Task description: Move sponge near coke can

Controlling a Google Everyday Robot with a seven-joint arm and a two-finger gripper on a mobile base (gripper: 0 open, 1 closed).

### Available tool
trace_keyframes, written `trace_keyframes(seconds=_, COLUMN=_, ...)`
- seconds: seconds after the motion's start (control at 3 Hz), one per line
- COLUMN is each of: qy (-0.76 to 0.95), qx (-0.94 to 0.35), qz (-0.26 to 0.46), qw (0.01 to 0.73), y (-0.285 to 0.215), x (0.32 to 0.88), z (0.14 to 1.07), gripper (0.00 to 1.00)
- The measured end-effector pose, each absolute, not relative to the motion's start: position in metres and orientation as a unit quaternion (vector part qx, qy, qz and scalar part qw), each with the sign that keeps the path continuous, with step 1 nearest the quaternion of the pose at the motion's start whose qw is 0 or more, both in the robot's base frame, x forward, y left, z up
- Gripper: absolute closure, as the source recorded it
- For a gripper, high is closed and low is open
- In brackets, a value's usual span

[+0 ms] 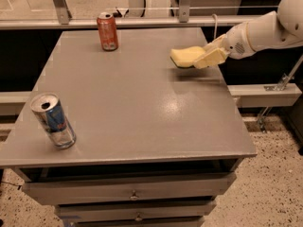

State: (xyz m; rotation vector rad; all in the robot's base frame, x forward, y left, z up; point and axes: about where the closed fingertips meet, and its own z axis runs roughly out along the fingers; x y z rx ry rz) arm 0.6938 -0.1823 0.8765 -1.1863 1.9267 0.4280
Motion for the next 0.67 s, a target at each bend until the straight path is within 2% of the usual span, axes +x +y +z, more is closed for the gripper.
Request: trace_keyframes(seconds=0.67, qy=0.762, qx=-0.479, qz=0.151, qw=0.409, y=-0.17, x=0.721, z=0.872, gripper=1.0)
